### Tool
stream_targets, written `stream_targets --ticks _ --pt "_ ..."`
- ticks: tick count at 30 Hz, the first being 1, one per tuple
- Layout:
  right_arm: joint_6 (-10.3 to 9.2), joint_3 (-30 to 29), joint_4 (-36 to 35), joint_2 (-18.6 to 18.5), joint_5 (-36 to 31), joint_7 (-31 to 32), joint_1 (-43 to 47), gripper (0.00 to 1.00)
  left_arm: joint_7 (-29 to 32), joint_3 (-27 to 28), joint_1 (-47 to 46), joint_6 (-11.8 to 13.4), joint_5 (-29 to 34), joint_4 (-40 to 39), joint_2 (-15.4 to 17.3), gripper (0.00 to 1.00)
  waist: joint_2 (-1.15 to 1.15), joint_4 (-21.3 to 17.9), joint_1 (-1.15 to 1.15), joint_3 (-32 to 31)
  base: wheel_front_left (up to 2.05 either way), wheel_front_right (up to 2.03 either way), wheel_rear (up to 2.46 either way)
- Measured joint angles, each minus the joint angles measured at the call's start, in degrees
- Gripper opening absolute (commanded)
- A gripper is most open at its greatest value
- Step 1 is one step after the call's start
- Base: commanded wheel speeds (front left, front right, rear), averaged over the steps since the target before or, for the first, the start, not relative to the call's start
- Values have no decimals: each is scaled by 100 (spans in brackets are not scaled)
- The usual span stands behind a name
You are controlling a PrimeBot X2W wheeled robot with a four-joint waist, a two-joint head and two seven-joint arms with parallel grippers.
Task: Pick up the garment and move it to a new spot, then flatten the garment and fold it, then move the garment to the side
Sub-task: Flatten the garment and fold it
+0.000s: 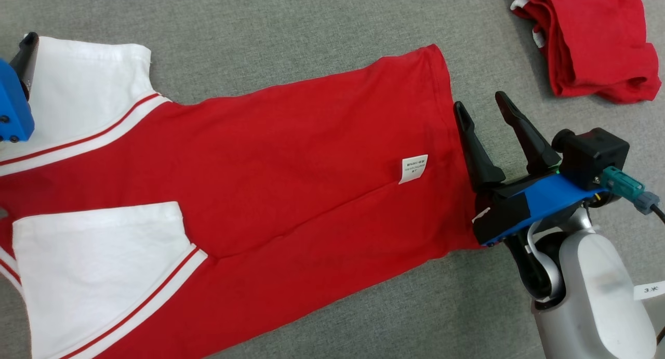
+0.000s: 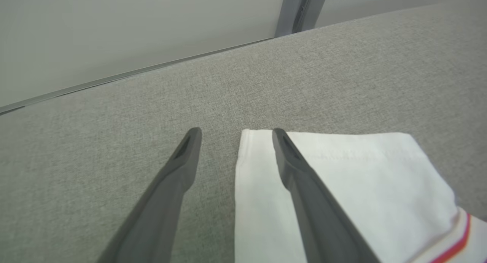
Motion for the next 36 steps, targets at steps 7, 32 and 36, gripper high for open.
stream_targets --ticks 7,32,36 --pt "0 73 134 0 47 -109 -28 100 324 -169 35 -15 -385 37 60 100 0 -107 -1 91 0 0 0" --pt "0 -142 1013 -457 -100 470 -1130 100 -595 -738 186 -46 -1023 -802 52 0 0 437 -2 -148 0 0 0" --pt "0 -241 1518 -602 -116 872 -1540 100 -898 -966 224 -46 -1098 -1009 -30 0 0 679 -2 -227 0 0 0"
